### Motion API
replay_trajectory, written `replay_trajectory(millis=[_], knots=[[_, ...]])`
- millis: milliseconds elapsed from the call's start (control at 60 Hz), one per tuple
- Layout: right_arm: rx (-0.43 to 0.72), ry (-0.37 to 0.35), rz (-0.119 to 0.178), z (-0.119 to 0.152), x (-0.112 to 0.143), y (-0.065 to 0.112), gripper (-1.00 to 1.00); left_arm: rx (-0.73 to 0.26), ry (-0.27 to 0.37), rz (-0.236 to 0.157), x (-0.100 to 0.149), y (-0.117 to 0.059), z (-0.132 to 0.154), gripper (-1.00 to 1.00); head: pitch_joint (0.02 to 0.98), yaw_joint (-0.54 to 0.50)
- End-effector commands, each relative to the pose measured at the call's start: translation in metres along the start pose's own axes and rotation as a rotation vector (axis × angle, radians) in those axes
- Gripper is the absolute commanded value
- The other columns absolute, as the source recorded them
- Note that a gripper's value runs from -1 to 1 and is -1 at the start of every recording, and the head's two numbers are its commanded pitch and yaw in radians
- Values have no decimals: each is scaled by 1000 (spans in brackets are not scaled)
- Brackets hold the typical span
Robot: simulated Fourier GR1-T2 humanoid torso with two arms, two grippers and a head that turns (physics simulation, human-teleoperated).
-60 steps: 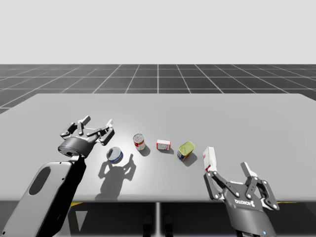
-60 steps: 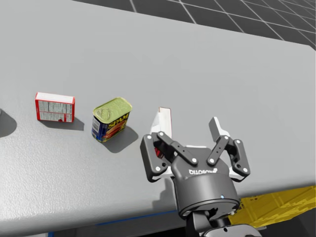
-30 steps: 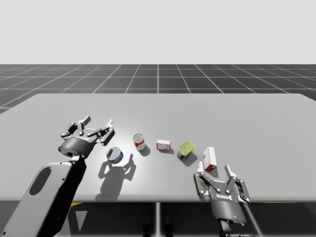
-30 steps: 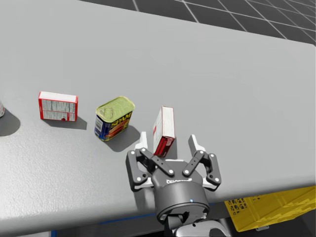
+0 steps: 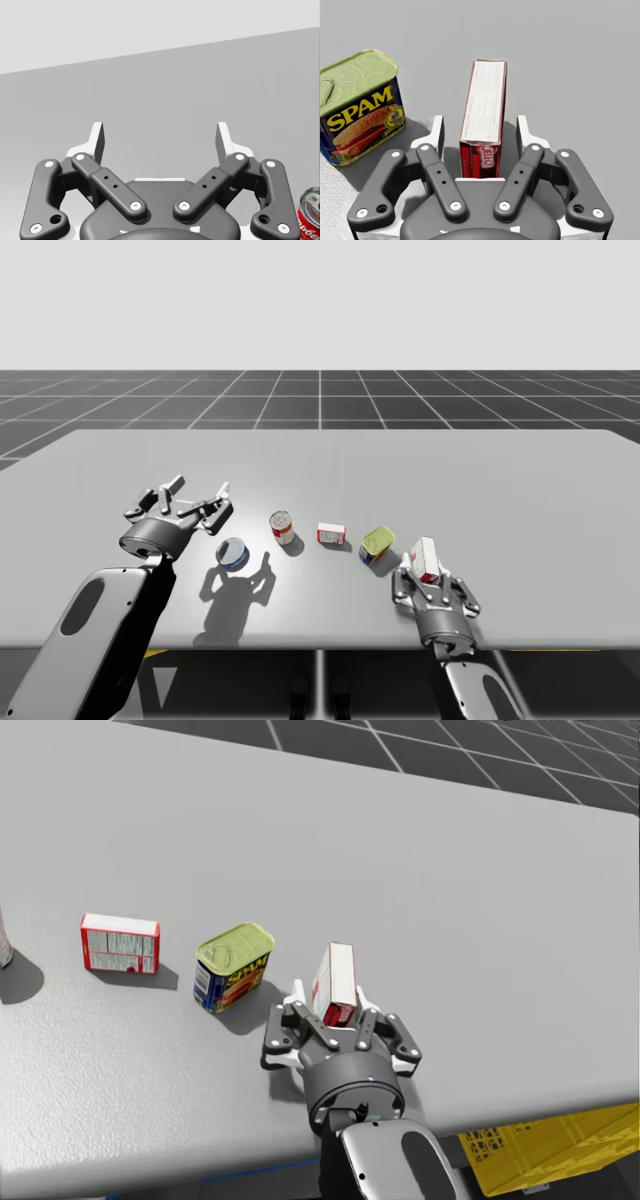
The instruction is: Pick up the pudding box and lift it.
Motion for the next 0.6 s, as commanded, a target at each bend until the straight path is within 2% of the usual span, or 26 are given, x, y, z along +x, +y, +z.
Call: replay_trajectory(millis=[17,133,167,250,333,600], knots=[[6,49,-7,-4,-5,-1,1000,-1,2,0,0,0,0,-1000,837,-387],[-11,56,-10,-2,-5,-1,1000,-2,3,-2,0,-1,0,-1000,783,-391],[-23,52,3,-1,-6,-2,1000,-2,4,-2,0,-1,0,-1000,752,-392],[-31,48,5,0,-6,-4,1000,-1,5,-2,-1,1,-1,-1000,696,-394],[-37,42,0,1,-6,-4,1000,-1,7,-3,-1,1,-2,-1000,615,-401],[-38,31,2,1,-7,-3,1000,0,8,-2,-2,2,-2,-1000,463,-407]])
